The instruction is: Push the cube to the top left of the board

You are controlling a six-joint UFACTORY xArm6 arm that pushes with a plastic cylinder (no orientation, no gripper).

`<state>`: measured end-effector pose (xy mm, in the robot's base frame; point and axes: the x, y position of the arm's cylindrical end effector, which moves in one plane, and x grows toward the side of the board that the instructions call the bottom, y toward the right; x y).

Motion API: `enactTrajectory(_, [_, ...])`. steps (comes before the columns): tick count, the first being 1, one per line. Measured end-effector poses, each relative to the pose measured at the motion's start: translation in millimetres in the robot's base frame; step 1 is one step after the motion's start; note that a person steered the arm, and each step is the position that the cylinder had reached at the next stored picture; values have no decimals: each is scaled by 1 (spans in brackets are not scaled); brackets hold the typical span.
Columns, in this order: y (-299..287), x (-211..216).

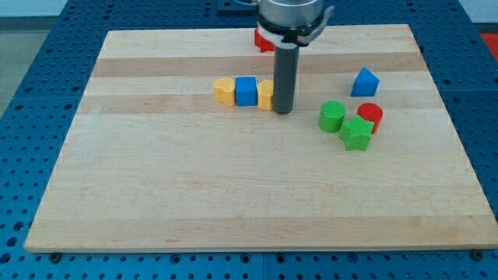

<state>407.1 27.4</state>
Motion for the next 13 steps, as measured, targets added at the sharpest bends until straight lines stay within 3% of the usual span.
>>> enactTrajectory(2, [-45, 5])
enactTrajectory(10, [-41, -112])
enactTrajectory(13, [-73, -120])
